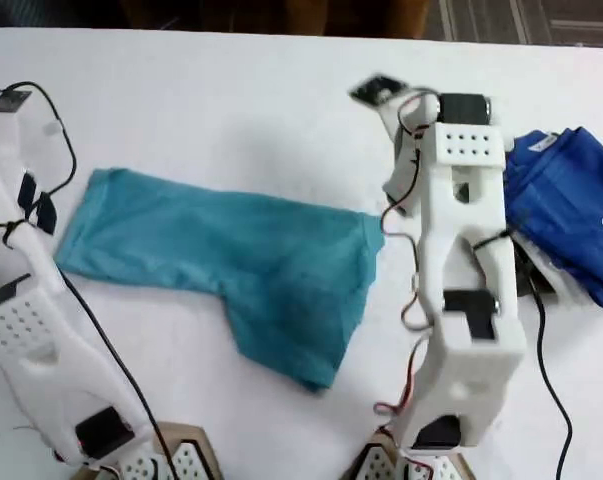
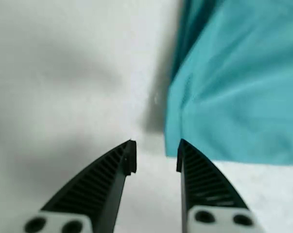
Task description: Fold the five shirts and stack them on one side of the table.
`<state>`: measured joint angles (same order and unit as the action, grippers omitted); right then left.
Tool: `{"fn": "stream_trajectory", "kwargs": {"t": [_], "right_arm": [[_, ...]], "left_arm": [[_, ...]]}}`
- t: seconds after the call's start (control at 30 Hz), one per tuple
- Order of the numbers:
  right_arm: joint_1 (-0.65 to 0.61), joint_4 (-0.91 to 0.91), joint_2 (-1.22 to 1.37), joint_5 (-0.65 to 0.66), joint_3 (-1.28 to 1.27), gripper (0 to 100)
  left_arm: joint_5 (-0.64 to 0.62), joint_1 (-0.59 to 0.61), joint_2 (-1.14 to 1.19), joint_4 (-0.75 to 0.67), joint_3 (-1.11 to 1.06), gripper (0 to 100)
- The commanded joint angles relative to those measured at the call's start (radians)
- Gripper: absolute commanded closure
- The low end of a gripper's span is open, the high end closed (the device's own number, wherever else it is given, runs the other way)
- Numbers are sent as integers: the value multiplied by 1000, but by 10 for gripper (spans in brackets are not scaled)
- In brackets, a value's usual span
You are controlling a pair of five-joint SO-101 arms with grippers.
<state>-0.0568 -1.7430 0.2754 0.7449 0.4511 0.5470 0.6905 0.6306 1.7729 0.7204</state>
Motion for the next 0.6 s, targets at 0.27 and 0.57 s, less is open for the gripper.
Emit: {"fn": "stream_trajectory", "kwargs": {"t": [0.27,0.57], "right_arm": [[-65,346,-593,-6,-806,979],[-45,751,-1081,-5,-1504,978]], "left_arm": [[-6,-72,-491,-81,-588,839],[-6,-101,-744,-207,-947,839]]}}
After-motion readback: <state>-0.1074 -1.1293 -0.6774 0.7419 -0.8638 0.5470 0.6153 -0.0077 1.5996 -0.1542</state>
